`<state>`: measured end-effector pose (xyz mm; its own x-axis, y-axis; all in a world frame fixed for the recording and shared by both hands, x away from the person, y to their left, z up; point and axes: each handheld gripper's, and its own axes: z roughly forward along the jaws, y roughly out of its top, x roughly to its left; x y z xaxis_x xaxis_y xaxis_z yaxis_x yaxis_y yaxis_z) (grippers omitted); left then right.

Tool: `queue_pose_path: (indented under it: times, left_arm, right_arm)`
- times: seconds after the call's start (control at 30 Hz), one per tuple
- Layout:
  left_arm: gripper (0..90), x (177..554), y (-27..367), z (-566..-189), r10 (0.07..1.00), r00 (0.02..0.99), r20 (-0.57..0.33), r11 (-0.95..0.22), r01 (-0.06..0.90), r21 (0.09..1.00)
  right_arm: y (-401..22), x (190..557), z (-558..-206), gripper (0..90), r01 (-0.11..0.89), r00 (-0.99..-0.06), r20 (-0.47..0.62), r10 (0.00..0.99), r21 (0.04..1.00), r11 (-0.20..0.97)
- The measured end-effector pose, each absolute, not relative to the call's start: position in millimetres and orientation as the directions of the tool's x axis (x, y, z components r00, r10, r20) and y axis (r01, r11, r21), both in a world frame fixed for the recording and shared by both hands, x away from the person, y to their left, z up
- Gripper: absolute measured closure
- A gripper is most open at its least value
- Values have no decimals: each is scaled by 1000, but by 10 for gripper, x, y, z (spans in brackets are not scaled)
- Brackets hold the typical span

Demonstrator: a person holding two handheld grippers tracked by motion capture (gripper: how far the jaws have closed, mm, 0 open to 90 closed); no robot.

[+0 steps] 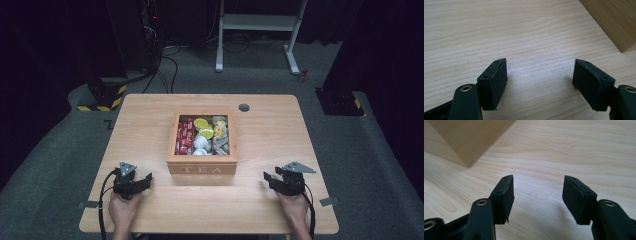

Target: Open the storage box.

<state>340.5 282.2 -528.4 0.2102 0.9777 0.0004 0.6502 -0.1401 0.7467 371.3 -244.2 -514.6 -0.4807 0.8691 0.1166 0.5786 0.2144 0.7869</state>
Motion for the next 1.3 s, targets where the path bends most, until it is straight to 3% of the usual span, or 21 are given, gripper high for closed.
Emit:
queue_pose_path:
  times: [0.63, 1.3]
  left_arm:
    - [279, 3404, 2827, -5285, 978, 210, -10, -132, 651, 748]
    - [274, 3405, 2827, -5284, 977, 213, -7, -136, 650, 747]
  right_arm:
    - [-1866, 3692, -5091, 495, 493, -650, 99, 753, 809, 319]
    - [-1520, 3770, -5028, 515, 468, -684, 68, 726, 804, 366]
